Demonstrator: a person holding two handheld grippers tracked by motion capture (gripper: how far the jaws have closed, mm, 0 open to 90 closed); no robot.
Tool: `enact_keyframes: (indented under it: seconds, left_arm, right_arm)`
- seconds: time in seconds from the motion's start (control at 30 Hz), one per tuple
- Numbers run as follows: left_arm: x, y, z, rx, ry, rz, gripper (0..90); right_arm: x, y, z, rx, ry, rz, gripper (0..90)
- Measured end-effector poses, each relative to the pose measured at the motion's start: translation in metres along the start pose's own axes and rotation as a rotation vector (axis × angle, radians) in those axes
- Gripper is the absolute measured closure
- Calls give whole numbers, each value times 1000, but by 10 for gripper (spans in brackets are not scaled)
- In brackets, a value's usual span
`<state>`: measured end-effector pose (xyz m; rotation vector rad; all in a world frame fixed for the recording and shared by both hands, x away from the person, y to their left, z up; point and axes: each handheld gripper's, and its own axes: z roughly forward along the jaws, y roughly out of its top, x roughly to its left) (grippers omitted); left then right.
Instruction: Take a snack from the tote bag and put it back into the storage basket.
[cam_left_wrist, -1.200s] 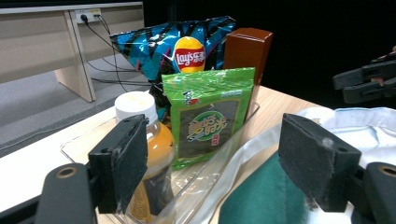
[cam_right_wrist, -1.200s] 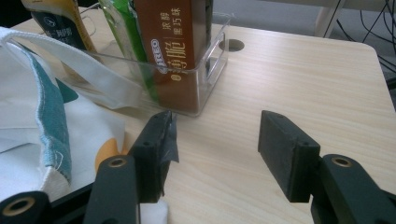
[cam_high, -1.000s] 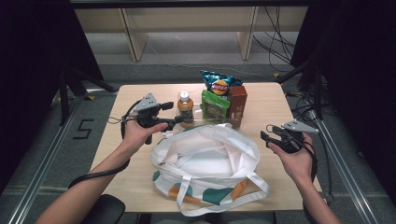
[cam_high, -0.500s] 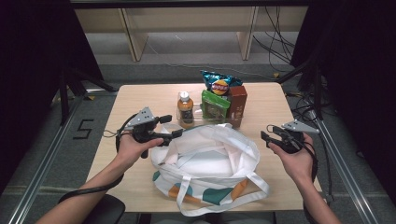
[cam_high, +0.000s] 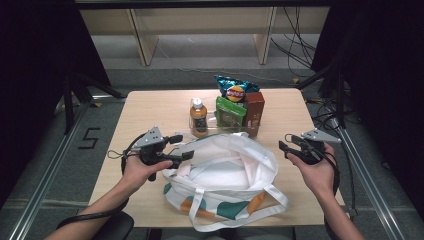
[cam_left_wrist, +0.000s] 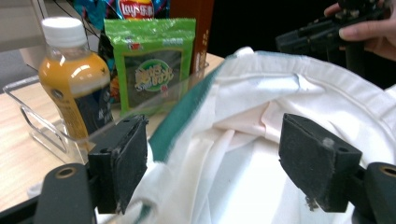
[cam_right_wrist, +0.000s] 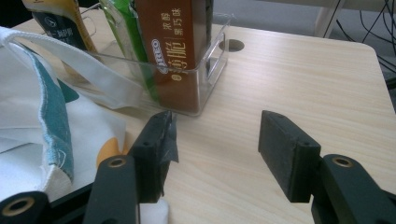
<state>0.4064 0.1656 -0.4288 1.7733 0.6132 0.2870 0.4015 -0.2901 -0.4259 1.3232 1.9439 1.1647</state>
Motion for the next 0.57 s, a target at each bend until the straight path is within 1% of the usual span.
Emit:
enact_keyframes:
  seconds: [0.03,0.07,0.1,0.13,0.17,0.2,0.37,0.4,0.43,0.47,0.5,0.57]
  left_arm:
    - [-1,-3,0,-3,-7,-3,231]
    - [-3,-7,0,5,1,-2,231]
    - [-3,-7,0,5,1,-2,231]
    - [-5,-11,1,6,0,-1,231]
    - [-5,-11,2,-1,-8,-4,231]
    - [-6,-11,3,-6,-8,-6,231]
    - [-10,-7,4,-19,2,4,231]
    - [-10,-8,5,-29,-11,3,230]
    - [-11,-8,4,-27,-11,4,231]
    - [-11,-9,2,-22,-2,5,231]
    - [-11,-9,2,-22,-2,5,230]
    - [-11,-9,1,-36,0,-3,230]
  right_arm:
    - [0,0,0,0,-1,1,457]
    - [0,0,0,4,7,14,458]
    - [0,0,0,4,8,18,457]
    - [0,-1,0,1,13,19,457]
    - [0,-1,0,7,6,13,457]
    - [0,-1,0,5,6,17,456]
    - [-1,-1,0,9,5,11,454]
    - [3,-1,-1,23,1,55,452]
    - [2,-1,0,14,0,34,452]
    - [1,-1,0,6,1,30,451]
    - [-1,-1,0,3,-1,16,451]
    - [-1,-1,0,4,-2,15,451]
